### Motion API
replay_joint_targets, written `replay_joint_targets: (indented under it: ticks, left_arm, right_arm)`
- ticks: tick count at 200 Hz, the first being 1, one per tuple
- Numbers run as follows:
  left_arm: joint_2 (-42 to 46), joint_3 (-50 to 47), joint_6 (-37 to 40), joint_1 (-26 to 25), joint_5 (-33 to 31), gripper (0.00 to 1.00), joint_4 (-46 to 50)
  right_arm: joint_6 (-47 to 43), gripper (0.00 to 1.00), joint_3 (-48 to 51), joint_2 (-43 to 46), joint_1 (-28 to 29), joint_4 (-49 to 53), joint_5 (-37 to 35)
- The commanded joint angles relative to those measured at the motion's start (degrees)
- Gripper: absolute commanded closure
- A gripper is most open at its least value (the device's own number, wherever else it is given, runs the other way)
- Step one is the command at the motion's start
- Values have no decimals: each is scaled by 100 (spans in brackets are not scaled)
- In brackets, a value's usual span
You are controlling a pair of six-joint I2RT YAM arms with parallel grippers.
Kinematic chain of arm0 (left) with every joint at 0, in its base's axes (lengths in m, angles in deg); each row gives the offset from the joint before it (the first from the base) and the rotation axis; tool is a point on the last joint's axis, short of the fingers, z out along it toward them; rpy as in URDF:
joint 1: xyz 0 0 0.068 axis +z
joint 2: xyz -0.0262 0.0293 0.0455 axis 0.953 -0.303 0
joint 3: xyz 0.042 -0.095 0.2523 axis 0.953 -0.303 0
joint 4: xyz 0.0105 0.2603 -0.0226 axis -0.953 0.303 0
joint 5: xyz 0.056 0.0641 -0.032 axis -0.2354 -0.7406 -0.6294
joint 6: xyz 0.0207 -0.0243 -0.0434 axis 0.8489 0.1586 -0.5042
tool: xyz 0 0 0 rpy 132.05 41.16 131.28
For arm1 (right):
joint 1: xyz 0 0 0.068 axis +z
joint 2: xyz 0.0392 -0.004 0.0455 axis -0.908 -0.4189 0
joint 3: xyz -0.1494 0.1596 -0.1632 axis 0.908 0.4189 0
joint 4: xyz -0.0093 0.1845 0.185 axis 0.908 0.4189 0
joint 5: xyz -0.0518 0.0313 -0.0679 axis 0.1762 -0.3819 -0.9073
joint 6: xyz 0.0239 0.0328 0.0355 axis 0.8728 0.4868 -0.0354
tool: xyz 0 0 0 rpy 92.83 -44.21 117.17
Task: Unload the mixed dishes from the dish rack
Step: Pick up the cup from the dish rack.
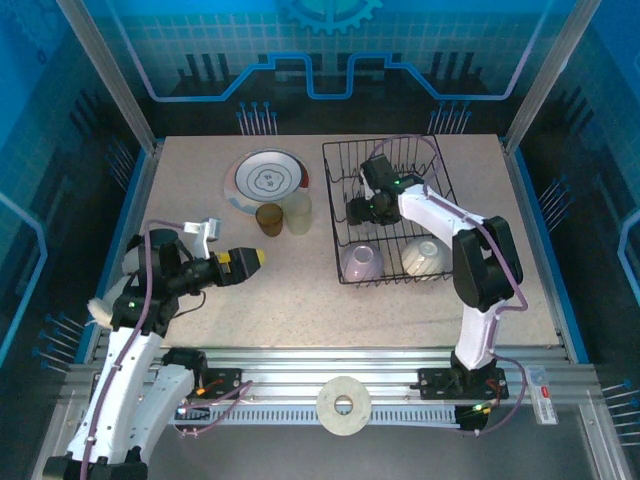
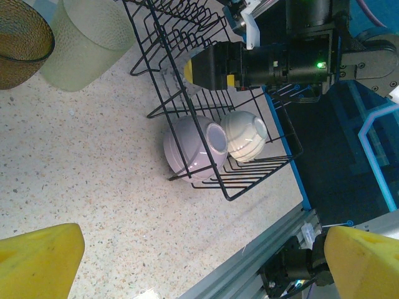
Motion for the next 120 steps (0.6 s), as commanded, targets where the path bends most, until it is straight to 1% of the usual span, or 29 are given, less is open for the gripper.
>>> replay_joint_targets:
  ticks: [1, 33, 53, 63, 85, 108, 120]
  left_arm:
    - [-5, -43, -54, -34, 92, 1, -33]
    - [-30, -45, -54, -34, 101, 1, -33]
    - [-31, -38, -54, -34, 99, 1, -34]
    - [-30, -37, -54, -36, 99, 1, -29]
    - [-43, -36, -58, -38, 92, 1, -24]
    - [-41, -39, -54, -34, 82, 1, -20]
    - [-52, -37, -53, -34, 82, 1, -20]
  right_arm:
    - [53, 28, -152, -120, 100, 133, -97]
    - [70, 28, -144, -159, 107, 99, -144]
    - [73, 21, -195, -207, 117, 126, -183]
    - [71, 21, -228, -226, 112, 153, -197]
    - [62, 25, -239, -231, 114, 133, -200]
    - [54, 26, -242, -235, 118, 111, -174]
    - [44, 30, -242, -241, 116, 100, -162]
